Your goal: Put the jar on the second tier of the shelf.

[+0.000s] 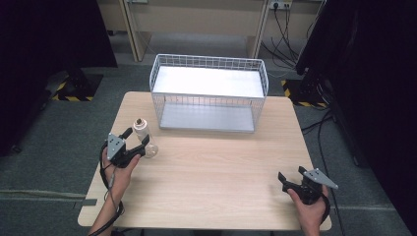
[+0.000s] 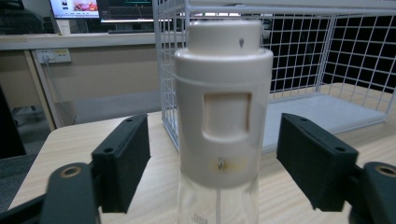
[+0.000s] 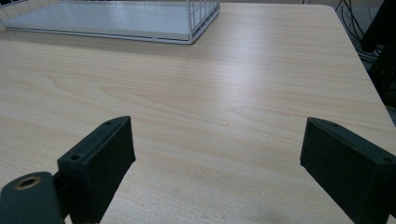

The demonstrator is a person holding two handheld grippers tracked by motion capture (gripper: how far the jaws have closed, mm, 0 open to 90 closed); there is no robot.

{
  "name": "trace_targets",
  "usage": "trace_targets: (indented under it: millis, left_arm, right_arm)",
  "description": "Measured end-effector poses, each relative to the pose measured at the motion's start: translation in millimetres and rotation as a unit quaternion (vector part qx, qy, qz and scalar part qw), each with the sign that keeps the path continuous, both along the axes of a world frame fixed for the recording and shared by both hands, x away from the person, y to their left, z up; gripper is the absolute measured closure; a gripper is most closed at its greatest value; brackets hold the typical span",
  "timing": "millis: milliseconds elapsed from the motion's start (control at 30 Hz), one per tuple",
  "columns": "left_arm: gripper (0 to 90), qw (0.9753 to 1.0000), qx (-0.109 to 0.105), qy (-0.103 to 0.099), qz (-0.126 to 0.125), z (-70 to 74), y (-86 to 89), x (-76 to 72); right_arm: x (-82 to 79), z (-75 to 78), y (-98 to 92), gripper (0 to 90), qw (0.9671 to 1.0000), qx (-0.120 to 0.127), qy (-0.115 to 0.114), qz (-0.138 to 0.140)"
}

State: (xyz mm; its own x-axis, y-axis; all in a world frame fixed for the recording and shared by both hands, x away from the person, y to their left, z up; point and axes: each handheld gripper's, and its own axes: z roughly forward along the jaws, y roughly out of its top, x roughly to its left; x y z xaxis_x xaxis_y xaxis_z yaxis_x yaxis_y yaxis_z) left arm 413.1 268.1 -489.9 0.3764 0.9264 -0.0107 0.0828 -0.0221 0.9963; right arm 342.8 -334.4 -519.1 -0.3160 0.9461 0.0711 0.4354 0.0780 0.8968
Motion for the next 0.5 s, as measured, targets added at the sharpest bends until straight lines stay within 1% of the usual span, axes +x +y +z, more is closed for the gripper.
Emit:
trace_targets:
  millis: [33, 100, 133, 233, 267, 300, 500]
  left_arm:
    - [30.9, 1.0000, 0.000, 0.000, -0.003, 1.3, -0.4, 1.4]
    - [33.9, 1.0000, -0.001, -0.003, -0.004, 3.4, -1.6, 3.9]
    - [33.9, 1.0000, -0.001, -0.004, -0.004, 4.6, -2.1, 5.3]
    - [40.0, 1.0000, -0.003, -0.004, -0.005, 6.1, -2.4, 7.6]
    - [42.8, 0.9999, -0.010, -0.005, -0.012, 6.1, -2.0, 8.6]
    - [45.2, 0.9999, -0.009, -0.006, -0.013, 6.0, -2.4, 8.6]
    - [45.6, 0.9999, -0.010, -0.006, -0.013, 6.1, -2.0, 8.6]
  right_arm:
    - [0.1, 0.0, -0.1, 10.2, 1.0000, 0.000, 0.001, 0.000]
    - [0.2, 0.0, -0.2, 10.2, 1.0000, 0.000, 0.001, 0.000]
    - [0.2, 0.0, -0.2, 10.2, 1.0000, 0.000, 0.001, 0.000]
    - [0.1, 0.0, -0.3, 10.2, 1.0000, 0.001, 0.001, 0.001]
    - [0.1, 0.0, -0.4, 10.2, 1.0000, 0.001, 0.001, 0.001]
    - [0.1, 0.0, -0.4, 10.2, 1.0000, 0.001, 0.001, 0.001]
    - [0.2, 0.0, -0.3, 10.2, 1.0000, 0.000, 0.001, 0.001]
